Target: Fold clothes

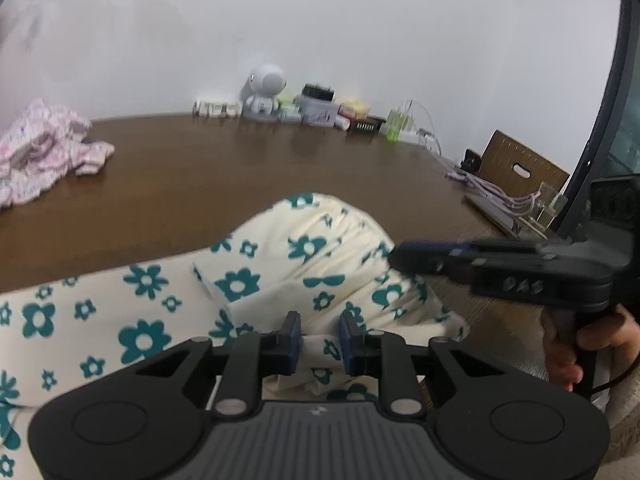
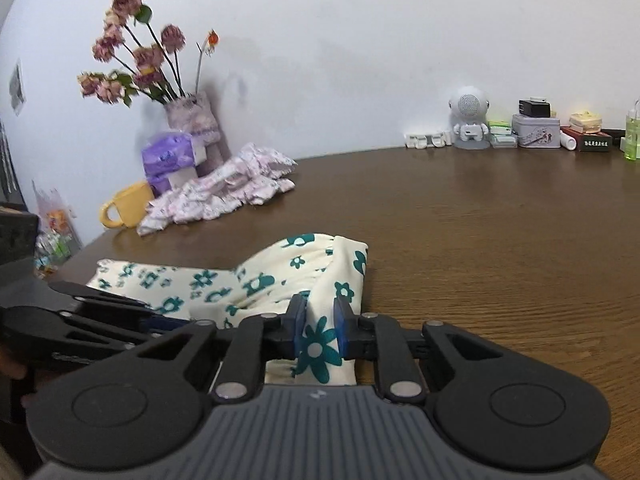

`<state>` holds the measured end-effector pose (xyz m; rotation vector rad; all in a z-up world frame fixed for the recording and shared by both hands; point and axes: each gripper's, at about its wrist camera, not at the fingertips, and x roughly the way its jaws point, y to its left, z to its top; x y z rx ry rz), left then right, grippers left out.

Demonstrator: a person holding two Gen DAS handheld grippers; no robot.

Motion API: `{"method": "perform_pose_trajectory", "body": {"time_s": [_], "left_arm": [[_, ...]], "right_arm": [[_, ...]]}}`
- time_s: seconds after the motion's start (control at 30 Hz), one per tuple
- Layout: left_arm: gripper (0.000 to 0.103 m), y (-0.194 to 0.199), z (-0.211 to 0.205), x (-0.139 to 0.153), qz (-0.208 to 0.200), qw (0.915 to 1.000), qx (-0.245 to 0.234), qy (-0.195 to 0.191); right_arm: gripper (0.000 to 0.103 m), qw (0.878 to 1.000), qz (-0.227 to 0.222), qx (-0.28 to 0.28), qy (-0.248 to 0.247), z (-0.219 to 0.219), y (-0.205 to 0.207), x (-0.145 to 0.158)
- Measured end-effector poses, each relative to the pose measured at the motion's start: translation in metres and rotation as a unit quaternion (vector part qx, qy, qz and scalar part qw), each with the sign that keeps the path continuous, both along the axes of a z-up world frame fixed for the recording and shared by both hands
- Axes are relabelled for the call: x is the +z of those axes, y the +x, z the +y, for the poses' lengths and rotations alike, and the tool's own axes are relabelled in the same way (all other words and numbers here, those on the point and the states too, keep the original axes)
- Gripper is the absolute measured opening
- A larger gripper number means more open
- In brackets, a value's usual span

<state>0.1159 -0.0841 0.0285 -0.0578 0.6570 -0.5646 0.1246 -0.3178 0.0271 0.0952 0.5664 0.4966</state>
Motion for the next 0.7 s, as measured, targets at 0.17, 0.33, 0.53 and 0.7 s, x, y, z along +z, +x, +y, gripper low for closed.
{"method": "perform_pose_trajectory", "body": {"time_s": [0.17, 0.33, 0.53, 0.7], "left_arm": [[0.019, -0.007, -0.006, 0.019, -0.055, 0.9984, -0.011, -0.003], [0.019, 0.009, -0.016, 0.015, -0.033, 0.9994, -0.01, 0.011], [0.022, 0.023, -0.013, -0.004, 0.018, 0.9998, 0.001, 0.007], [0.022, 0.023, -0.012, -0.007, 0.015, 0.9999, 0.001, 0.007]], "right_arm": [[0.015, 1.0, 0.0, -0.006, -0.026, 0.009, -0.001, -0.006], [0.015, 0.997, -0.015, -0.001, -0.08, 0.027, -0.004, -0.008], [0.015, 0.998, -0.005, 0.004, -0.057, 0.019, 0.001, 0.001], [0.014, 0.999, 0.03, -0.008, 0.024, 0.0, 0.022, 0.009]]}}
